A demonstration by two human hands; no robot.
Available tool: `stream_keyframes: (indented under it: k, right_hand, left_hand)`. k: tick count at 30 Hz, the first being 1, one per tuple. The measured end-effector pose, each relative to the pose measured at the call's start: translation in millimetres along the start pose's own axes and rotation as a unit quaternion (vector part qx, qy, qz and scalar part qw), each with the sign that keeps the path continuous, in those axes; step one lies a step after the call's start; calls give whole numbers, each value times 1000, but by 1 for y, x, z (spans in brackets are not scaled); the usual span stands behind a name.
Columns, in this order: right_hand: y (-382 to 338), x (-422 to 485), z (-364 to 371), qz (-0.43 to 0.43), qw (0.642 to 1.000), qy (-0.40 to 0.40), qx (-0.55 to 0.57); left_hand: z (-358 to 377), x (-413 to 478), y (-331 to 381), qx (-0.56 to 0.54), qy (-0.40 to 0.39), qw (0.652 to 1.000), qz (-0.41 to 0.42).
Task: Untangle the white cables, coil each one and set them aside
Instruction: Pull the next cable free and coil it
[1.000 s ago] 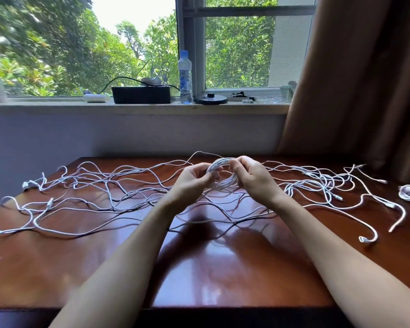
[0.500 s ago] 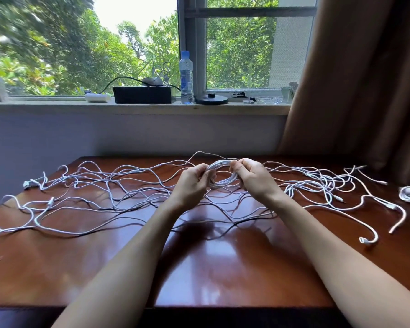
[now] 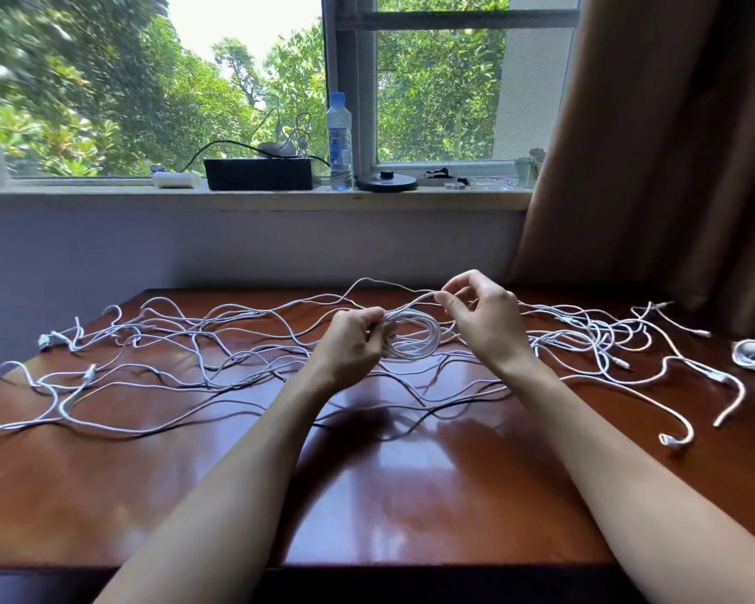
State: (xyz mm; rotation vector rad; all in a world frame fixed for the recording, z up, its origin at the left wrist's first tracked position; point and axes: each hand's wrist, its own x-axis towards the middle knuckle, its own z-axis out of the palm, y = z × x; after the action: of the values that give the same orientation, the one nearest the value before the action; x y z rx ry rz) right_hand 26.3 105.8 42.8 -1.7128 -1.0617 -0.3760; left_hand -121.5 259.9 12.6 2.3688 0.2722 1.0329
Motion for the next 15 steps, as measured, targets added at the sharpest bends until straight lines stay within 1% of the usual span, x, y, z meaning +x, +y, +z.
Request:
stream_keyframes:
  k: [3, 6, 9, 12, 15]
  right_hand:
    - [4, 1, -4, 34, 998, 8, -48]
    - [5, 1, -7, 48, 995, -9, -83]
    - [7, 1, -5, 43, 991, -60, -113]
    - [7, -1, -2, 26, 988, -116, -94]
    - [4, -3, 0, -15, 982, -176, -61]
  left_hand:
    - [0, 0, 2, -1, -11, 1000, 9]
    - [0, -1, 10, -28, -1, 1000, 0]
    - [0, 0, 13, -55, 25, 998, -20]
    - [0, 3, 13, -97, 42, 993, -61]
    - [-1, 5, 10, -116, 66, 986, -102]
